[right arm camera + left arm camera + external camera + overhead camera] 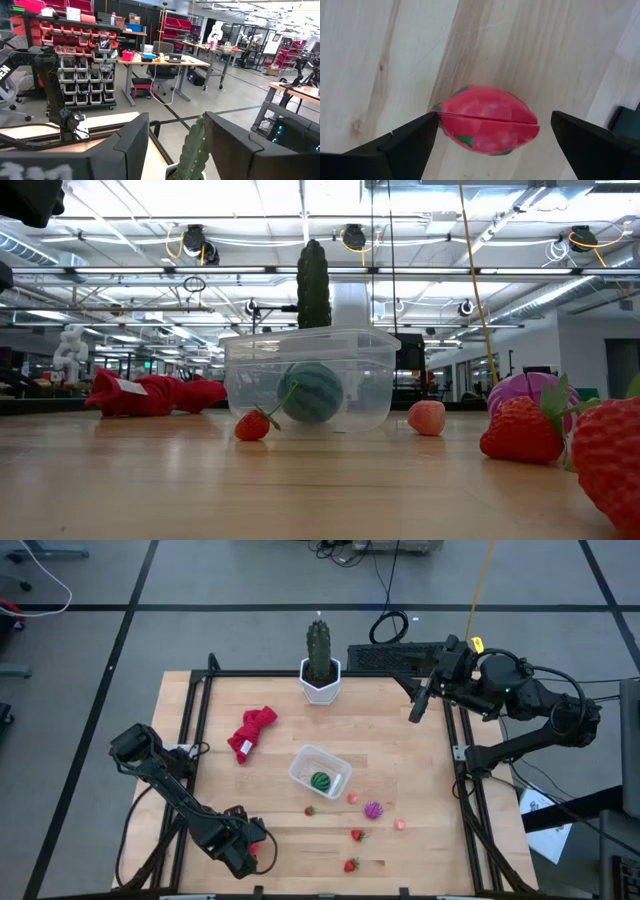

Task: Pick and placing Produce into tupperware
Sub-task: Put the pink dragon fruit into the transparent container

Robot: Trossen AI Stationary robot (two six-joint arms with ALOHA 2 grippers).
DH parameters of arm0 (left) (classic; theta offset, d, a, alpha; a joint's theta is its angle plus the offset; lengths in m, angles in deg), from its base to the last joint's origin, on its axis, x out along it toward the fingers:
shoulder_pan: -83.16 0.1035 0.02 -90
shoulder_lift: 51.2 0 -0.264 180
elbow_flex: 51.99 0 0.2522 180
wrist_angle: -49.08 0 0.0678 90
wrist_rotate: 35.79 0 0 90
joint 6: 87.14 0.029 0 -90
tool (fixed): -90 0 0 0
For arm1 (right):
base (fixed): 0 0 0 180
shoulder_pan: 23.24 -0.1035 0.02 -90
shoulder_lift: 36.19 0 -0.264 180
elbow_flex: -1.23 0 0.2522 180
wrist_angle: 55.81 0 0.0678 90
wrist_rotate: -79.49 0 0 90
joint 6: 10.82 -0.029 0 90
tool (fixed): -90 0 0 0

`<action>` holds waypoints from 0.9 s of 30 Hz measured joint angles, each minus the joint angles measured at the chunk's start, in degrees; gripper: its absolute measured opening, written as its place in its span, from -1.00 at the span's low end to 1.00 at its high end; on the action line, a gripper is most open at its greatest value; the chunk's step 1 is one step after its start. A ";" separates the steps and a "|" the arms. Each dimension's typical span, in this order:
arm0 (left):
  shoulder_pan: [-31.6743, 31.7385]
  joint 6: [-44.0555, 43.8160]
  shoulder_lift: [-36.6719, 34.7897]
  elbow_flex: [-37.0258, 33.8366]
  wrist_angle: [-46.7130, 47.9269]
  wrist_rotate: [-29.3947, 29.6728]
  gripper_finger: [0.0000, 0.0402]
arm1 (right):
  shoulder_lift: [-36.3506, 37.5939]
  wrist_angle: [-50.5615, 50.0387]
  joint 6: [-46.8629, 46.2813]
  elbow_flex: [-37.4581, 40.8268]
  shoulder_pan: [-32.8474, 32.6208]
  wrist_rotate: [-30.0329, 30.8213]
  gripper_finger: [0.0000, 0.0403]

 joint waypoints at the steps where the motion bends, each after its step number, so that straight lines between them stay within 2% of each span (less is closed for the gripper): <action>1: 0.00 -0.64 0.00 0.00 0.01 -0.02 0.95 | 0.00 0.00 0.00 0.00 0.01 0.00 -0.09; 27: 0.07 -17.80 0.00 0.04 -0.06 -1.61 0.95 | 0.00 0.00 0.11 0.00 0.00 0.00 -0.09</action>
